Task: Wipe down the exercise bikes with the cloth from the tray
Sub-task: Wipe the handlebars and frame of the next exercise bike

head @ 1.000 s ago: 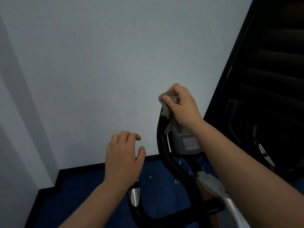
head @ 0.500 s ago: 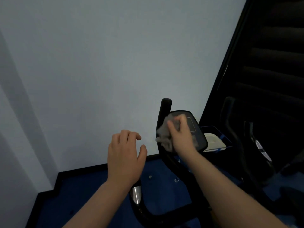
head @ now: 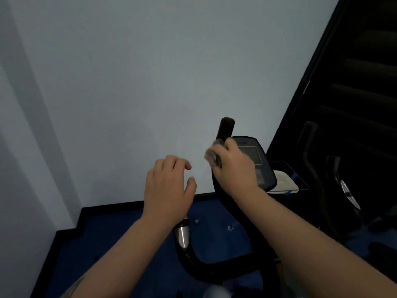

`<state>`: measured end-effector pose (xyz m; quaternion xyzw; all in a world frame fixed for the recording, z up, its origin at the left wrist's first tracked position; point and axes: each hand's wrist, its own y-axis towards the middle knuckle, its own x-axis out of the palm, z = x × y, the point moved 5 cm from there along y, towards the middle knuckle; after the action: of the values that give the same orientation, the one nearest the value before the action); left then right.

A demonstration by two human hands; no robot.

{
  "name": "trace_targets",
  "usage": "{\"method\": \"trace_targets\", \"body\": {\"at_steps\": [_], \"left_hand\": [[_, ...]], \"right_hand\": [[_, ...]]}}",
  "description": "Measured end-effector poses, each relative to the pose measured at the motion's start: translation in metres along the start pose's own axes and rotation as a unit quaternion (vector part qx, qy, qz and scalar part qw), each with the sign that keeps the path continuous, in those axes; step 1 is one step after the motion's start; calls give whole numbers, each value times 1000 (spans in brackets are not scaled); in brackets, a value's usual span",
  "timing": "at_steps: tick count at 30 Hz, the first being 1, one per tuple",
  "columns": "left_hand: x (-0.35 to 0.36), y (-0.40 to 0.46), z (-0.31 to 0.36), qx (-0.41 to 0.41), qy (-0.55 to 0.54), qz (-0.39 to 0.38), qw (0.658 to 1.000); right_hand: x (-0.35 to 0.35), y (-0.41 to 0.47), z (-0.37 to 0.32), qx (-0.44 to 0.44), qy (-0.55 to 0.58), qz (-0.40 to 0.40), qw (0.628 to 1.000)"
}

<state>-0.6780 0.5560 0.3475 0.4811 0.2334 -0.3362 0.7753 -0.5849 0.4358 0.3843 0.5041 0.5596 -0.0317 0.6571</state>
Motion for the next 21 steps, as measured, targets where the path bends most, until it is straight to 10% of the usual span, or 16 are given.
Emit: {"method": "trace_targets", "body": {"at_steps": [15,21], "left_hand": [[3,-5,3,-49,-45,-5,998],[3,-14,7,-77,-103,-23,991]], "right_hand": [[-27,-58,32,-54,231,-259,936],[-9,-42,24,115,276,-101,949]]}}
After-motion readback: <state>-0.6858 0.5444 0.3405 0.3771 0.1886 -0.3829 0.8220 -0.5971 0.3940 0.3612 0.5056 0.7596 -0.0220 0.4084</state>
